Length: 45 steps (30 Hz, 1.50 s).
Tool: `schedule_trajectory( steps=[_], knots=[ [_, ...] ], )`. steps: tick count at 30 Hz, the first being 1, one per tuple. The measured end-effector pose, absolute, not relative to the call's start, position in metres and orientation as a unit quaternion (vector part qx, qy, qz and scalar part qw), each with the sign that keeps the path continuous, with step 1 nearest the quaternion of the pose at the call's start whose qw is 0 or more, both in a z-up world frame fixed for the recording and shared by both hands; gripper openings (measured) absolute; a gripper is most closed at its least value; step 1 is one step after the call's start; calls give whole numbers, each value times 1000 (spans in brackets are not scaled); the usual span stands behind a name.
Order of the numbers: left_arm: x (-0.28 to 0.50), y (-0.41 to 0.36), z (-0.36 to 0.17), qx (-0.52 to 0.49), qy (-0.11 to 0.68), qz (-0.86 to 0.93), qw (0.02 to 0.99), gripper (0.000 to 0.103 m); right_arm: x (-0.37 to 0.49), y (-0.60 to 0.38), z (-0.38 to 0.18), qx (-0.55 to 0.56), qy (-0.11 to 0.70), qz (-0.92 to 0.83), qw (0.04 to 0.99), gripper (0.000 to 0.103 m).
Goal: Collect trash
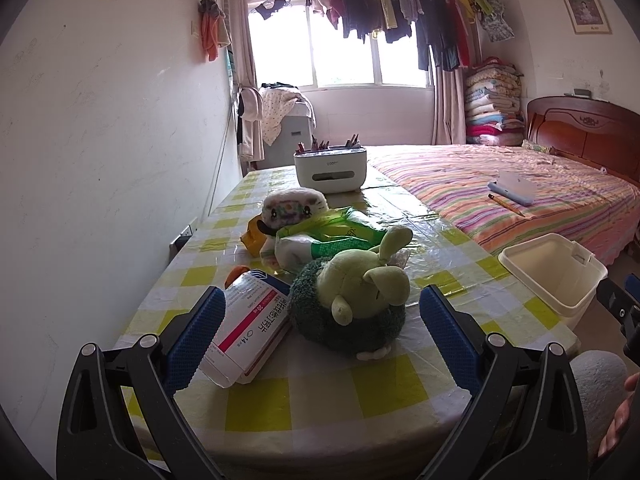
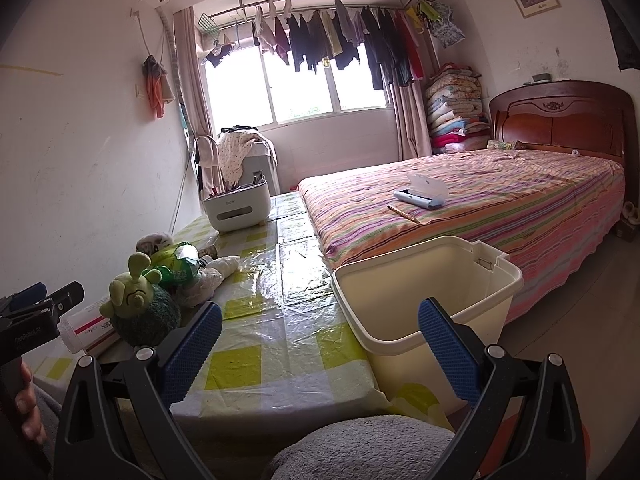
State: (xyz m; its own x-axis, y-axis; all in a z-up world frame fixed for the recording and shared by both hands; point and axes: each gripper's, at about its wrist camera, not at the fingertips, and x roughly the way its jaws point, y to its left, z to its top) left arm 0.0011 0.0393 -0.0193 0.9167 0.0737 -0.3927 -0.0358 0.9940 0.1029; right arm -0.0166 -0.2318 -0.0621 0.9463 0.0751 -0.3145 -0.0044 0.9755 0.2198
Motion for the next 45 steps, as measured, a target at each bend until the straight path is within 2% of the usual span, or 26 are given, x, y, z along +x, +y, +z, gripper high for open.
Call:
schedule_trajectory(
  steps=[12, 23, 31, 35, 45],
  knots=[
    [5, 67, -19, 50, 217, 51, 974, 96, -8, -217, -56, 91, 176, 56, 979, 96],
    [24, 122, 9, 44, 201, 57, 977, 96, 24, -176, -41, 73, 184, 134, 971, 96],
    [51, 147, -9, 13, 271, 1, 963, 96, 64, -105, -46, 4, 228, 244, 943, 96],
    [49, 150, -18, 23, 274, 2, 961, 96, 80, -79, -54, -25, 253, 285, 924, 96],
    [48, 172, -27, -28, 298, -10, 954, 96, 126, -30, -76, -86, 317, 321, 888, 96]
  ],
)
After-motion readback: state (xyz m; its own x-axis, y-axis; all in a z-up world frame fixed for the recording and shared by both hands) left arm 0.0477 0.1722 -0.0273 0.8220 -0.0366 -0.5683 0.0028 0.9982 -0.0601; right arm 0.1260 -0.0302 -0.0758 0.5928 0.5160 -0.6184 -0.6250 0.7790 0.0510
